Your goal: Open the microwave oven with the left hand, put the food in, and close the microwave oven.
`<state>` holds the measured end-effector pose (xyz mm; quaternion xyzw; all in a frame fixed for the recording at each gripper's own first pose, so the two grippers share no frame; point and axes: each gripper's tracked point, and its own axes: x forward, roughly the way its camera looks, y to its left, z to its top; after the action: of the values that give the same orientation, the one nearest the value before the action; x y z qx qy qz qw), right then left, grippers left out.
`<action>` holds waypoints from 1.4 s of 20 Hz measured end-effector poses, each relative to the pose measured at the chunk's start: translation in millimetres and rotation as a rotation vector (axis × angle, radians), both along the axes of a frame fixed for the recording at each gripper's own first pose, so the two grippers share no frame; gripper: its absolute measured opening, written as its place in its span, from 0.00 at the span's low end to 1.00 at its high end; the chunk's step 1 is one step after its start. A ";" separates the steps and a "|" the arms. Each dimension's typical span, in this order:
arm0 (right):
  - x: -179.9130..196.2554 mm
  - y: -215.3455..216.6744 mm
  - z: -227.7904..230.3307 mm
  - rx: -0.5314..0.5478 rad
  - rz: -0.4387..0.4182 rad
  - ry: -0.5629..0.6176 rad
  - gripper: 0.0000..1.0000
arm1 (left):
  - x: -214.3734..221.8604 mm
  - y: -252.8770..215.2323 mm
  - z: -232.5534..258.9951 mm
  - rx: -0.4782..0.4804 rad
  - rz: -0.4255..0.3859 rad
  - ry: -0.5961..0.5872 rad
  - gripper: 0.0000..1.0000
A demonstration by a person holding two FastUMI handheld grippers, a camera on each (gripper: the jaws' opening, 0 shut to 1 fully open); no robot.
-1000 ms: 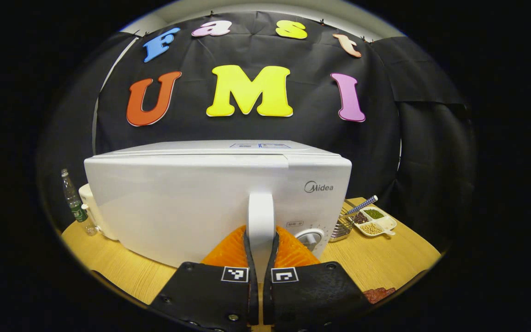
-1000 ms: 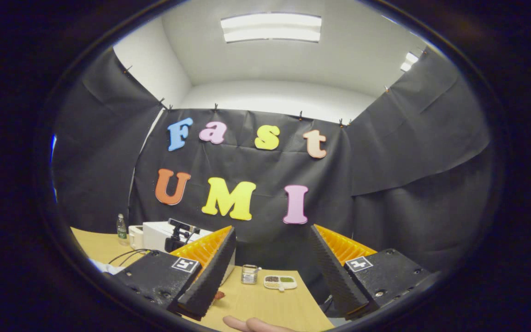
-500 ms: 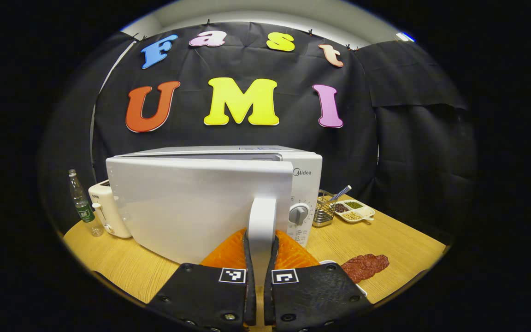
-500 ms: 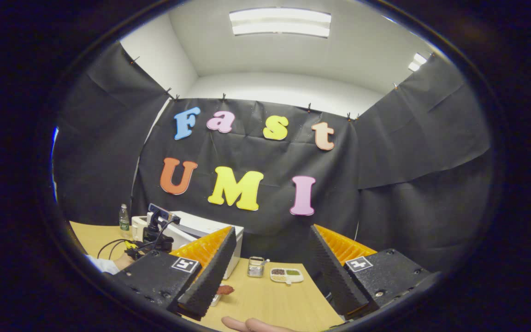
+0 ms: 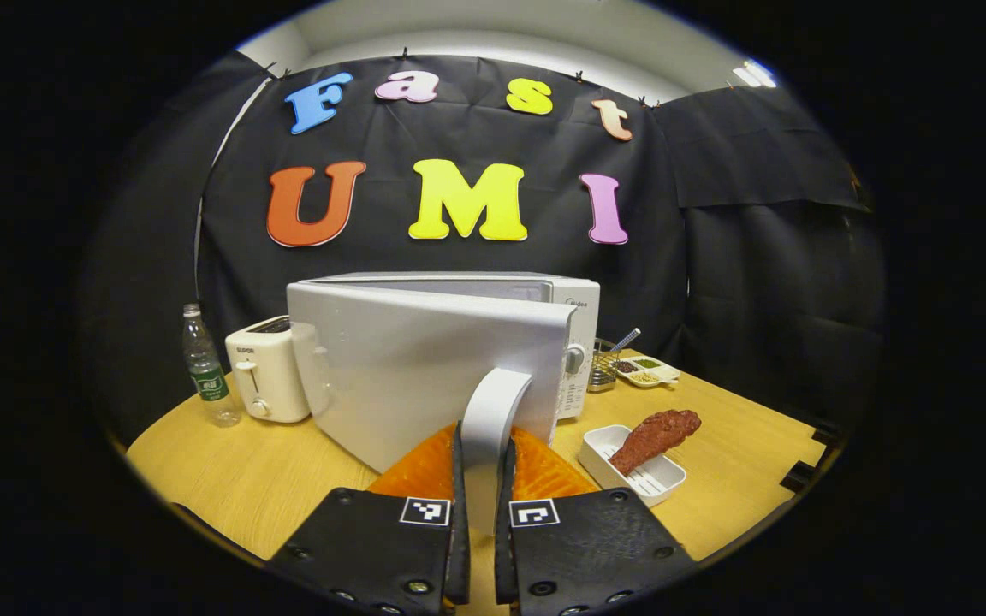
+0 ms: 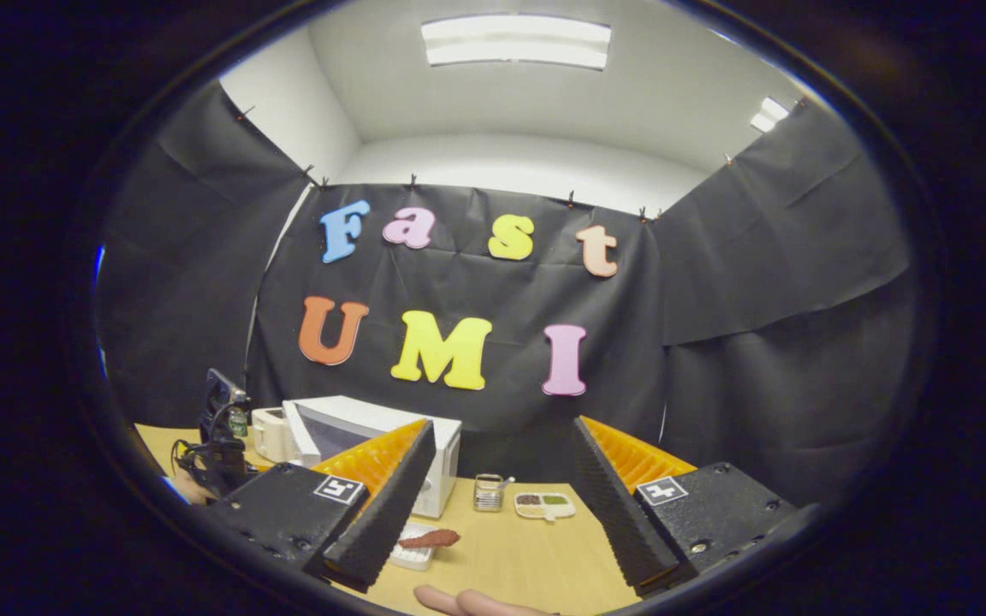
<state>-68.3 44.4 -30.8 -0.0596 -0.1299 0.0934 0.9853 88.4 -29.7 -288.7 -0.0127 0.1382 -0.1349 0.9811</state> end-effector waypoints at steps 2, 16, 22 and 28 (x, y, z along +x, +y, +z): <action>-2.9 -5.9 6.3 0.012 -0.033 -0.003 0.95 | -25.6 35.1 2.1 0.019 0.049 0.025 0.21; 26.3 5.8 17.5 0.068 -0.043 0.064 0.95 | -128.6 142.9 100.1 0.106 0.257 -0.073 0.92; 80.2 16.5 2.4 0.014 0.006 0.154 1.00 | -119.6 123.6 174.3 0.105 0.309 -0.158 0.93; 144.8 34.0 -72.8 -0.091 0.116 0.408 1.00 | -97.7 103.2 226.2 0.007 0.346 -0.231 0.95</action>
<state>76.5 78.4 -103.7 -0.0764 0.0733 0.1659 0.9804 -9.3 73.6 -62.5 -0.0175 0.0207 0.0357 0.9990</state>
